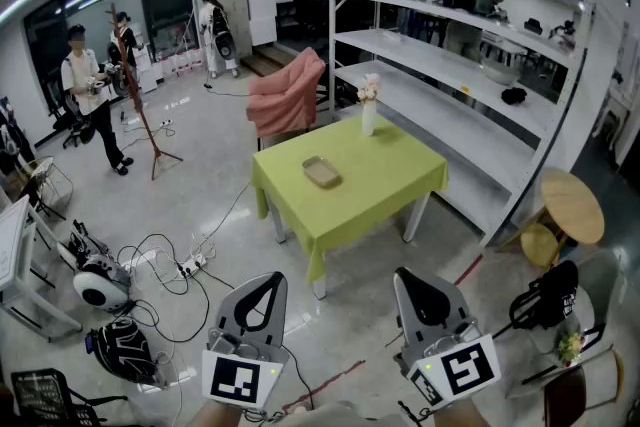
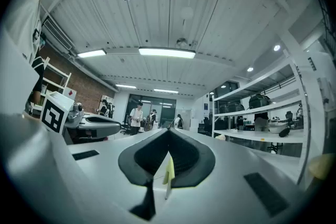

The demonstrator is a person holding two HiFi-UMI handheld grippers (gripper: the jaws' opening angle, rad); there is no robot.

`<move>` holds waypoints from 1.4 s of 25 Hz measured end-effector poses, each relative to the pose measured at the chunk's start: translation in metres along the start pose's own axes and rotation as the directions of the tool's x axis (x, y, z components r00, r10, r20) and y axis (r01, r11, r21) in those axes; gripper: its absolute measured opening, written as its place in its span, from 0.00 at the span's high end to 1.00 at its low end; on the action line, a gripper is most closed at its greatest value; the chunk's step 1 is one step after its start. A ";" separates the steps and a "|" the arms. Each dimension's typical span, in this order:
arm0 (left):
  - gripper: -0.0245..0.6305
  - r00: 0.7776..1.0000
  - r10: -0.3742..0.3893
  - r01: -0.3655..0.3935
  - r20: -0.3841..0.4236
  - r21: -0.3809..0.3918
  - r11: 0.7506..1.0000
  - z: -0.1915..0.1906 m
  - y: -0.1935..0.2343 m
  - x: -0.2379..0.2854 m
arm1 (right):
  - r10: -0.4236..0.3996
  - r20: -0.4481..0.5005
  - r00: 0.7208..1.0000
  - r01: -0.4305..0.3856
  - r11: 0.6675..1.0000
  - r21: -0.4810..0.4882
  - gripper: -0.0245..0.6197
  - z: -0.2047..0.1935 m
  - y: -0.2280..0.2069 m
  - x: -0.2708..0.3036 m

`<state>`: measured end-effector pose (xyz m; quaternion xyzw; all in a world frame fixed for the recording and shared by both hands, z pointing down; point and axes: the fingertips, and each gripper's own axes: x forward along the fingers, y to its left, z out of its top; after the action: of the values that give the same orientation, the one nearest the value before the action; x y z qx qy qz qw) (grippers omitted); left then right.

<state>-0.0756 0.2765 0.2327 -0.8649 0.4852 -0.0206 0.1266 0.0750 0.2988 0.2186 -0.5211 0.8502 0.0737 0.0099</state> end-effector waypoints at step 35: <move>0.95 0.998 0.063 -0.063 -0.004 -0.005 0.998 -0.044 -0.026 0.046 | 0.040 -0.077 0.996 -0.040 0.999 0.002 0.95 -0.077 -0.048 0.014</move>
<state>-0.0366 0.2416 0.2778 -0.8494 0.5127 -0.0170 0.1240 0.1158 0.2543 0.2881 -0.5066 0.8602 0.0537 -0.0243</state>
